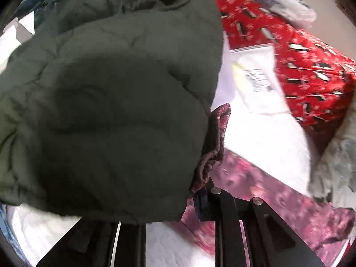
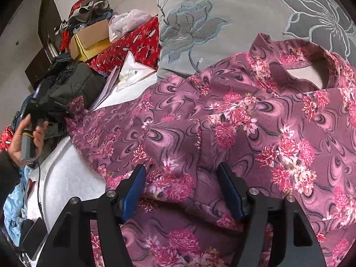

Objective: Fold small clothes

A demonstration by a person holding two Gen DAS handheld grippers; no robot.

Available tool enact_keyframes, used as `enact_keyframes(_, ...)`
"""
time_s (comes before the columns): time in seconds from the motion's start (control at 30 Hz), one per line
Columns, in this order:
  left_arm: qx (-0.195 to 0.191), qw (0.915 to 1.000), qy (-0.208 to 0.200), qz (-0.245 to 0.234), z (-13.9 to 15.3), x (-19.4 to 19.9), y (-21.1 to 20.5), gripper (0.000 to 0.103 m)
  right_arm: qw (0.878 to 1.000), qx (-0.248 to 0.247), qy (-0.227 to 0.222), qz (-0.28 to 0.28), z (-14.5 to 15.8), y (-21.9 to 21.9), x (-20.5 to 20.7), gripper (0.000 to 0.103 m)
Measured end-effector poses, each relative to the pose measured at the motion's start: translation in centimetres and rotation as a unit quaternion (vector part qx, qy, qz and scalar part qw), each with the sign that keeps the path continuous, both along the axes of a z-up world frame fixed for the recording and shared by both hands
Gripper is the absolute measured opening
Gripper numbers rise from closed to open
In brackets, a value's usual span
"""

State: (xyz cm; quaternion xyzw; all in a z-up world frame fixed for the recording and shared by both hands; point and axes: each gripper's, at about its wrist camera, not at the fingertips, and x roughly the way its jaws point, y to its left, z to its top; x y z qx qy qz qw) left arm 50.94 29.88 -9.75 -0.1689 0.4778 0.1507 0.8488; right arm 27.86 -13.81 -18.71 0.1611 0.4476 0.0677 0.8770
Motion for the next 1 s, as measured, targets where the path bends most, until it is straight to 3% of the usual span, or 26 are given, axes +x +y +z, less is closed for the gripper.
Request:
enact_keyframes(0.2, -0.029, 0.9991, -0.024, -0.021, 3.4, -2.8, -3.0, 0.016, 1.0, -0.006, 0.018, 0.001, 0.7, 0.0, 0.1, 0.068)
enact_keyframes(0.33, -0.071, 0.9969, -0.023, -0.025, 4.2, -4.6, -3.6, 0.016, 1.0, -0.002, 0.026, -0.001, 1.7, -0.5, -0.6, 0.068)
enact_keyframes(0.47, -0.111, 0.9928, -0.023, -0.038, 4.3, -5.7, -4.1, 0.005, 0.999, 0.015, 0.032, -0.022, 2.4, -2.2, -1.7, 0.068)
enact_keyframes(0.63, -0.052, 0.9963, -0.022, -0.064, 5.1, -6.7, -5.6, 0.006, 0.999, -0.006, 0.033, -0.033, 2.9, -4.4, -3.4, 0.068)
enact_keyframes(0.7, -0.012, 0.9974, -0.015, -0.069, 5.2, -7.0, -6.8, 0.011, 0.998, -0.036, 0.029, -0.035, 2.8, -5.2, -4.2, 0.068)
enact_keyframes(0.77, 0.031, 0.996, -0.008, -0.083, 4.6, -6.2, -7.6, 0.032, 0.997, -0.066, 0.03, -0.029, 2.0, -5.7, -4.8, 0.068)
enact_keyframes(0.8, 0.047, 0.9953, 0.001, -0.085, 3.8, -5.4, -8.3, 0.056, 0.997, -0.07, 0.022, -0.022, 1.7, -5.8, -5.1, 0.068)
enact_keyframes(0.83, 0.06, 0.9941, 0.009, -0.09, 3.2, -5.0, -8.8, 0.063, 0.997, -0.071, 0.013, -0.019, 1.6, -5.7, -5.4, 0.069)
enact_keyframes(0.93, 0.079, 0.9891, 0.034, -0.12, 1.2, -3.2, -10.7, 0.063, 0.996, -0.085, 0.012, -0.008, 1.3, -4.9, -5.2, 0.077)
enact_keyframes(1.0, 0.113, 0.9824, 0.048, -0.141, 0.0, -1.9, -12.2, 0.063, 0.995, -0.098, 0.011, 0.005, 1.1, -4.2, -5.2, 0.086)
